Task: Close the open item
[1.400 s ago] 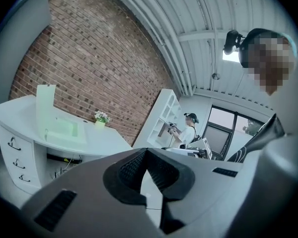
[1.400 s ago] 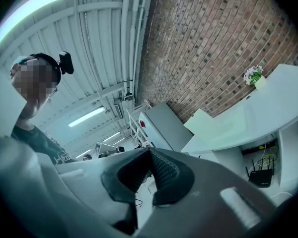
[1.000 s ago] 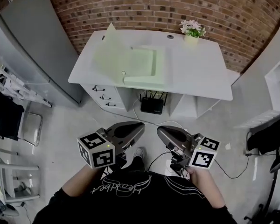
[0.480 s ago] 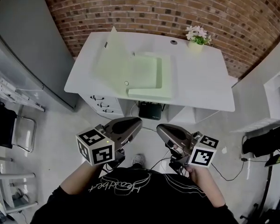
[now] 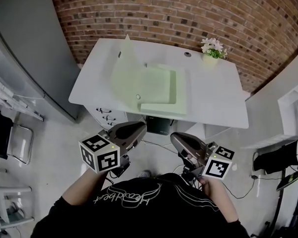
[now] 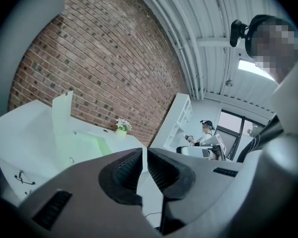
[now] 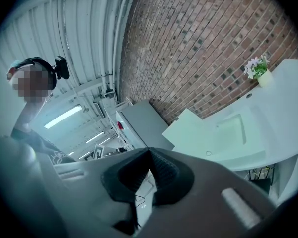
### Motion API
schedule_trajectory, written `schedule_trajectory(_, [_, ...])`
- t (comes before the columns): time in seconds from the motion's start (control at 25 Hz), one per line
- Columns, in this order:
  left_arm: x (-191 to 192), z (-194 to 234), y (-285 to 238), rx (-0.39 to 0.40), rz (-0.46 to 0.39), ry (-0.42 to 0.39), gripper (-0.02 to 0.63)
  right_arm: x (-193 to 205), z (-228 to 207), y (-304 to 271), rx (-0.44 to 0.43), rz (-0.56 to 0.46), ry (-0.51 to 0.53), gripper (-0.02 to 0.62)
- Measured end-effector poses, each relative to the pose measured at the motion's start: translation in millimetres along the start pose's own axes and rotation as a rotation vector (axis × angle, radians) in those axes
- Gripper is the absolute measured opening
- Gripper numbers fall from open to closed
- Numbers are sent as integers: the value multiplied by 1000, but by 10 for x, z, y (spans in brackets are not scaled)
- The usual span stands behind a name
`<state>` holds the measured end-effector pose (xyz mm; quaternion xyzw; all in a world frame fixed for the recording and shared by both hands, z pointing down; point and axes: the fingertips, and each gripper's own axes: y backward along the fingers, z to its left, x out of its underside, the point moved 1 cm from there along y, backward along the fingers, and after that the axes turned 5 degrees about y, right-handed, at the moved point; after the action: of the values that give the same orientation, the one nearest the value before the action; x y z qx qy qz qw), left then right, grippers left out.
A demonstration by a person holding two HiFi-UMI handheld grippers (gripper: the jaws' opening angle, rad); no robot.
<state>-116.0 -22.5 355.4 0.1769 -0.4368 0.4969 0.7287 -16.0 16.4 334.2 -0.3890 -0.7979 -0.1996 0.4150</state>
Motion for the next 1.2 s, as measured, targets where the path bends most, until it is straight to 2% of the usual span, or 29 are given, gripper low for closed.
schedule_trajectory(0.36, [-2,309,96,-103,-46,27,46,-35,-184,72,3,-21,-7,5])
schedule_trajectory(0.6, [-120,645,100,-233,-62,3,57,-147,-409,53,-6,-20,-30,5])
schedule_trajectory(0.92, [-203,1117,52,-374,-68,48,75,-257,-797,-84,-16,9,-71,5])
schedule_trajectory(1.2, [-194,1485,6,-466,-51,81,75,-335,-1111,-197,-20,32,-117,5])
